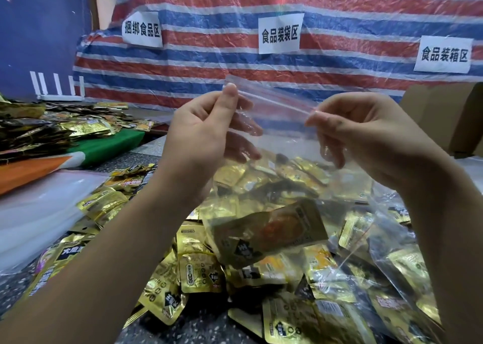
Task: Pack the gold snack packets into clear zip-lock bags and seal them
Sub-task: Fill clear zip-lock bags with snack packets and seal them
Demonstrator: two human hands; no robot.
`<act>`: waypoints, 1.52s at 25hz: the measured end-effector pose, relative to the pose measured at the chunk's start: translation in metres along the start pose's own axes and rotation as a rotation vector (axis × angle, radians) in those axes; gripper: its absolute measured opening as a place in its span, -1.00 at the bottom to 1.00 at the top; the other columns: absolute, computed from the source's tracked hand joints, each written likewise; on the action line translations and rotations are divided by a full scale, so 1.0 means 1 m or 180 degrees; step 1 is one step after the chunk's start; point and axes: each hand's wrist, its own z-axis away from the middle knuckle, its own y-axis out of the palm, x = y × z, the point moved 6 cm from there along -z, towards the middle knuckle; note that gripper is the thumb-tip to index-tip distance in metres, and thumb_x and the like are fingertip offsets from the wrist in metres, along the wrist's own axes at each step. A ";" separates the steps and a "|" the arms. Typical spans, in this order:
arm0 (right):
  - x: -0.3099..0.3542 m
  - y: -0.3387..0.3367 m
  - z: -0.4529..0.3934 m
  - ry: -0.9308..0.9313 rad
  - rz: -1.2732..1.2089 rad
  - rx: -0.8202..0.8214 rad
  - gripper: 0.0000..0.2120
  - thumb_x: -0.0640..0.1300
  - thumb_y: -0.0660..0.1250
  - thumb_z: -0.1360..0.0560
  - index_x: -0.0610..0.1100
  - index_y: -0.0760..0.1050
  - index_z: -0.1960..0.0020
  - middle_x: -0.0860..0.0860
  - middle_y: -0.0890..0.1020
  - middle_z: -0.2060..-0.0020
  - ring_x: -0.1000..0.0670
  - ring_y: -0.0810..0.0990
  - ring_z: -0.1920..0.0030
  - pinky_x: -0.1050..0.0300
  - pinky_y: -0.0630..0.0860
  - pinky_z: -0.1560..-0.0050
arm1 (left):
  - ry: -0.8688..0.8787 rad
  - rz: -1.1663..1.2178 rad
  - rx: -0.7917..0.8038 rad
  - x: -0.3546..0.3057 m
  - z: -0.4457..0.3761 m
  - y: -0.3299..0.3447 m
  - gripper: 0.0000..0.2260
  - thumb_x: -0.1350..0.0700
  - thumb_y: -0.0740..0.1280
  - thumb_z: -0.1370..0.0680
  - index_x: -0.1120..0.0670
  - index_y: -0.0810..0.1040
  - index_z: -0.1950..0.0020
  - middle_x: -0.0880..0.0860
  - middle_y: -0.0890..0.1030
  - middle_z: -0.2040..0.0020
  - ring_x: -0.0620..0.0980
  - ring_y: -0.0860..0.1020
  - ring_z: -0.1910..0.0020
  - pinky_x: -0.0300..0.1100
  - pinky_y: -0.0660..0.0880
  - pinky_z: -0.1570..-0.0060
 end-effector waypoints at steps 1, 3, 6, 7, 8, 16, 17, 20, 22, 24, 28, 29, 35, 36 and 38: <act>0.000 0.001 0.000 0.0027 -0.0292 0.0042 -0.88 -0.08 0.38 -0.51 -0.09 0.68 0.10 0.01 0.57 0.40 0.06 0.46 0.49 0.24 0.40 0.47 | -0.0124 0.0209 0.0027 0.000 -0.001 0.001 -0.74 0.02 0.18 -0.65 0.13 0.57 0.07 0.05 0.65 0.37 -0.01 0.58 0.52 -0.17 0.52 0.46; 0.000 0.001 0.000 0.0078 -0.0465 0.0050 -0.88 -0.07 0.38 -0.51 -0.08 0.68 0.09 0.03 0.56 0.39 0.08 0.42 0.51 0.23 0.32 0.50 | -0.0251 0.0362 0.0042 0.001 -0.003 0.000 -0.74 0.01 0.19 -0.65 0.13 0.57 0.07 0.04 0.65 0.37 -0.04 0.57 0.54 -0.19 0.52 0.48; -0.011 0.002 -0.002 0.0258 0.0334 -0.0104 -0.90 -0.08 0.40 -0.50 -0.08 0.66 0.13 0.01 0.60 0.40 0.02 0.43 0.50 0.27 0.34 0.52 | -0.0239 0.0020 -0.0148 0.015 -0.005 -0.006 -0.73 0.02 0.18 -0.66 0.13 0.56 0.07 0.04 0.65 0.37 -0.04 0.54 0.54 -0.18 0.49 0.47; -0.017 0.004 -0.002 0.0365 0.0627 -0.0079 -0.90 -0.09 0.40 -0.50 -0.10 0.65 0.12 -0.02 0.62 0.39 0.03 0.46 0.49 0.26 0.38 0.50 | -0.0279 -0.0111 -0.0232 0.024 -0.004 -0.010 -0.74 0.02 0.18 -0.66 0.13 0.56 0.08 0.05 0.65 0.37 -0.04 0.54 0.54 -0.17 0.49 0.45; -0.024 0.008 -0.003 0.0481 0.0831 0.0003 -0.91 -0.11 0.40 -0.51 -0.12 0.64 0.11 -0.03 0.64 0.38 0.05 0.50 0.47 0.26 0.42 0.47 | -0.0352 -0.0191 -0.0303 0.035 -0.002 -0.014 -0.74 0.02 0.18 -0.66 0.13 0.56 0.07 0.05 0.66 0.36 -0.04 0.54 0.53 -0.16 0.50 0.45; -0.077 0.030 -0.007 0.1414 0.0589 0.0031 -0.43 0.27 0.07 -0.54 -0.10 0.67 0.20 -0.25 0.65 0.27 -0.05 0.60 0.30 0.17 0.54 0.25 | -0.0715 -0.0208 -0.0248 0.081 0.009 -0.043 -0.76 -0.01 0.29 -0.51 0.15 0.62 0.09 0.04 0.70 0.29 -0.08 0.62 0.43 -0.29 0.53 0.43; -0.086 0.025 -0.007 0.1580 0.0522 -0.0200 -0.40 0.25 0.04 -0.60 -0.10 0.68 0.24 -0.23 0.68 0.24 -0.02 0.60 0.28 0.15 0.52 0.20 | -0.0723 -0.0176 -0.0206 0.082 0.010 -0.044 -0.74 -0.02 0.31 -0.47 0.16 0.61 0.10 0.03 0.69 0.30 -0.09 0.61 0.44 -0.31 0.51 0.44; -0.114 0.016 -0.001 0.2041 0.0356 -0.0554 -0.51 0.09 0.13 -0.67 -0.13 0.67 0.19 -0.09 0.70 0.27 0.08 0.62 0.32 0.20 0.52 0.22 | -0.0758 -0.0056 -0.0143 0.083 0.010 -0.046 -0.75 -0.03 0.32 -0.43 0.15 0.62 0.12 0.03 0.69 0.31 -0.08 0.61 0.44 -0.31 0.51 0.43; -0.131 0.023 0.000 0.2331 0.0426 -0.0345 -0.69 -0.03 0.25 -0.64 -0.21 0.65 0.07 -0.02 0.68 0.34 0.16 0.60 0.44 0.32 0.49 0.42 | -0.0761 -0.0035 -0.0148 0.083 0.009 -0.048 -0.75 -0.02 0.32 -0.43 0.15 0.62 0.12 0.05 0.69 0.29 -0.07 0.61 0.43 -0.30 0.52 0.43; -0.147 0.048 -0.003 0.2582 0.0648 0.0289 -0.75 -0.07 0.27 -0.64 -0.24 0.60 0.01 0.01 0.62 0.35 0.20 0.54 0.51 0.38 0.44 0.51 | -0.0731 -0.0006 -0.0160 0.081 0.006 -0.052 -0.76 -0.01 0.32 -0.43 0.16 0.62 0.12 0.06 0.69 0.29 -0.07 0.61 0.44 -0.30 0.51 0.45; -0.166 0.097 -0.011 0.2576 0.0943 0.0947 -0.67 0.16 0.28 -0.59 -0.07 0.54 0.17 0.10 0.59 0.40 0.15 0.54 0.45 0.29 0.47 0.41 | -0.0705 0.0108 -0.0260 0.080 0.003 -0.060 -0.80 0.01 0.33 -0.43 0.11 0.65 0.18 0.06 0.68 0.31 -0.07 0.58 0.47 -0.29 0.50 0.47; -0.169 0.105 -0.013 0.2532 0.0940 0.1053 -0.63 0.20 0.27 -0.58 -0.08 0.54 0.16 0.08 0.61 0.38 0.12 0.55 0.42 0.26 0.48 0.38 | -0.0717 0.0107 -0.0282 0.081 0.003 -0.061 -0.81 0.00 0.33 -0.44 0.08 0.65 0.21 0.05 0.68 0.31 -0.07 0.57 0.47 -0.28 0.50 0.47; -0.168 0.129 -0.015 0.2166 0.0604 0.1370 -0.63 0.07 0.34 -0.56 -0.27 0.59 -0.01 -0.16 0.68 0.08 0.09 0.69 0.17 0.10 0.65 0.09 | -0.0806 0.0072 -0.0247 0.084 0.003 -0.059 -0.78 -0.04 0.32 -0.45 0.00 0.69 0.28 0.02 0.67 0.32 -0.07 0.56 0.47 -0.22 0.53 0.45; -0.168 0.130 -0.014 0.2217 0.0382 0.1358 -0.60 0.00 0.34 -0.56 -0.38 0.55 -0.09 -0.25 0.67 -0.01 -0.01 0.70 0.06 -0.02 0.64 -0.04 | -0.0820 0.0086 -0.0264 0.084 0.003 -0.059 -0.78 -0.04 0.32 -0.45 0.01 0.69 0.28 0.02 0.67 0.32 -0.06 0.56 0.46 -0.22 0.54 0.44; -0.169 0.125 -0.009 0.2477 -0.0103 0.1302 -0.58 -0.11 0.31 -0.58 -0.46 0.46 -0.22 -0.30 0.64 -0.10 -0.17 0.68 -0.03 -0.09 0.57 -0.17 | -0.0862 0.0084 -0.0278 0.086 0.003 -0.060 -0.78 -0.06 0.33 -0.44 0.02 0.69 0.26 0.03 0.67 0.31 -0.05 0.57 0.45 -0.20 0.54 0.43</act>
